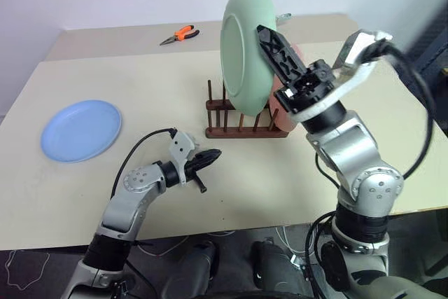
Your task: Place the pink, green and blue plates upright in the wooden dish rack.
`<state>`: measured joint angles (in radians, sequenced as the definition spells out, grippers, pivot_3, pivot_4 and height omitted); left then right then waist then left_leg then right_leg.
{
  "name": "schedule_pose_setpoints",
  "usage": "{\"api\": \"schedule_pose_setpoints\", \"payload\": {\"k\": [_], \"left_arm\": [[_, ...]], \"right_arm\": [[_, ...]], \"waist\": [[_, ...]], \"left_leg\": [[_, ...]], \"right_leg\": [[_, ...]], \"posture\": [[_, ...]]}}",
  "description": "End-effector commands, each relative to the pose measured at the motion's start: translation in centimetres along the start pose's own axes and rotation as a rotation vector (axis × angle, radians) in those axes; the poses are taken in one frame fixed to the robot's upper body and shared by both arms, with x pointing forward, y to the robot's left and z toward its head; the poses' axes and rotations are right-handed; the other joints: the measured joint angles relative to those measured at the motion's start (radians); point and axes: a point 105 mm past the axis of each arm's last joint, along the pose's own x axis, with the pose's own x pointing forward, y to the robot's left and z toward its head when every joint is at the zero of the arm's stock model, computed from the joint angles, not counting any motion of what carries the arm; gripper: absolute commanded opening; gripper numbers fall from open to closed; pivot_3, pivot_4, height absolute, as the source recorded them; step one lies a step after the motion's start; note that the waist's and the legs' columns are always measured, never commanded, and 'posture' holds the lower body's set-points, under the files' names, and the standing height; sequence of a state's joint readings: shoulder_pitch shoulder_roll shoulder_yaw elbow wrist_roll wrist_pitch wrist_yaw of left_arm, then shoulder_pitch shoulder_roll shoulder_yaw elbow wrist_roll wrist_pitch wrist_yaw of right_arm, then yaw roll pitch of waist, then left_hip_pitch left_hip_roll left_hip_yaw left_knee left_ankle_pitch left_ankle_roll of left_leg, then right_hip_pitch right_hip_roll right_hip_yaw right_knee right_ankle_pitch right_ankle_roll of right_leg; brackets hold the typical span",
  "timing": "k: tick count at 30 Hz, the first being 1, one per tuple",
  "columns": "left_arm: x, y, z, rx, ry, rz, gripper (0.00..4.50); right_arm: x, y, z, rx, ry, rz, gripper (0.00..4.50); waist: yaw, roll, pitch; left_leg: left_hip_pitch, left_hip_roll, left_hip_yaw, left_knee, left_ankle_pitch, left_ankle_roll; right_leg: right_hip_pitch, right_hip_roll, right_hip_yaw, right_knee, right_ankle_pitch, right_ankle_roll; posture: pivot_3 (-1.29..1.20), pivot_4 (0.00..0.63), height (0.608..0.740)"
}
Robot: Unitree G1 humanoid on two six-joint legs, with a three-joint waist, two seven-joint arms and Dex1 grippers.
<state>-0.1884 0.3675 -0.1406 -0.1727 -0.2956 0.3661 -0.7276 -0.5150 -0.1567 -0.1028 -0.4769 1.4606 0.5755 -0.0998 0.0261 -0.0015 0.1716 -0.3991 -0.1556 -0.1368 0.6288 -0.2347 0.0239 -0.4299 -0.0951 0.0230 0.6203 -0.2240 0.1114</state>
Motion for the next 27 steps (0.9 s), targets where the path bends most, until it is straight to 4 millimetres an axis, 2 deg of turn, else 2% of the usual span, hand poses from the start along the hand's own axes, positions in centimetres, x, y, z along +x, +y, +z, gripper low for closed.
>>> {"api": "schedule_pose_setpoints", "payload": {"k": [1,6,12,15,18,20,22,23,25,27], "left_arm": [[-0.3,-0.4,1.3,0.021,-0.048,-0.012,0.00],[-0.7,-0.5,2.0,0.015,-0.077,-0.013,0.00],[-0.9,-0.7,2.0,0.016,-0.076,-0.012,0.00],[-0.9,-0.7,2.0,0.016,-0.074,-0.012,0.00],[-0.9,-0.7,2.0,0.016,-0.071,-0.012,0.00],[-1.0,-0.7,1.9,0.008,-0.066,-0.016,0.00],[-1.0,-0.8,1.8,-0.005,-0.063,-0.020,0.00],[-1.1,-0.7,1.8,-0.019,-0.064,-0.020,0.56],[-1.4,-0.3,1.9,-0.032,-0.067,-0.003,1.32],[-2.1,0.7,2.4,-0.036,-0.090,0.050,2.45]], "right_arm": [[0.7,-1.1,0.2,-0.024,-0.029,-0.064,0.07],[1.0,-4.5,0.2,-0.027,-0.057,-0.227,0.07],[1.4,-5.5,-0.2,-0.039,-0.042,-0.262,0.07],[1.6,-5.6,-0.3,-0.060,-0.030,-0.265,0.97],[2.0,-5.0,-0.2,-0.190,0.012,-0.231,2.51],[2.4,-4.0,0.2,-0.339,0.041,-0.179,3.50],[2.7,-3.3,0.8,-0.475,0.063,-0.140,3.50],[2.8,-3.2,1.1,-0.538,0.069,-0.133,3.58],[2.9,-3.1,2.2,-0.710,0.086,-0.122,3.58],[2.9,-2.7,3.1,-0.873,0.115,-0.083,3.58]], "waist": [[-0.008,0.000,0.000],[-0.017,0.000,0.000],[-0.018,0.001,0.000],[-0.018,0.001,0.000],[-0.019,0.001,0.000],[-0.019,0.001,0.000],[-0.019,0.001,0.000],[-0.019,0.001,0.000],[-0.019,0.001,0.000],[-0.018,0.000,0.000]], "left_leg": [[0.000,0.000,0.000,0.000,0.000,0.000],[0.001,0.000,0.000,0.000,0.000,0.000],[0.001,0.000,0.000,-0.001,0.001,-0.001],[0.001,0.000,0.000,-0.001,0.001,-0.001],[0.001,0.000,0.000,-0.001,0.001,-0.001],[0.001,0.000,0.001,-0.001,0.001,-0.001],[0.001,0.000,0.001,-0.001,0.001,-0.001],[0.001,0.000,0.001,-0.001,0.001,-0.001],[0.001,0.000,0.001,-0.001,0.001,-0.001],[0.001,0.000,0.001,0.000,0.001,-0.001]], "right_leg": [[0.000,0.000,0.000,0.000,0.000,0.000],[0.000,0.000,0.000,0.001,0.000,0.000],[-0.002,0.000,0.000,0.005,0.000,0.000],[-0.002,0.000,0.000,0.006,0.000,0.000],[-0.003,0.000,0.000,0.006,0.000,0.000],[-0.003,0.000,0.000,0.006,0.000,0.000],[-0.003,0.000,0.000,0.006,0.000,0.000],[-0.003,0.000,0.000,0.006,0.000,0.000],[-0.003,0.000,0.000,0.006,0.000,0.000],[-0.003,0.000,0.000,0.006,0.000,0.000]], "posture": [[0.00,0.150,0.740],[0.00,0.150,0.740],[0.00,0.150,0.740],[0.00,0.150,0.740],[0.00,0.150,0.740],[0.00,0.150,0.740],[0.00,0.150,0.740],[0.00,0.150,0.740],[0.00,0.150,0.740],[0.00,0.150,0.740]]}}
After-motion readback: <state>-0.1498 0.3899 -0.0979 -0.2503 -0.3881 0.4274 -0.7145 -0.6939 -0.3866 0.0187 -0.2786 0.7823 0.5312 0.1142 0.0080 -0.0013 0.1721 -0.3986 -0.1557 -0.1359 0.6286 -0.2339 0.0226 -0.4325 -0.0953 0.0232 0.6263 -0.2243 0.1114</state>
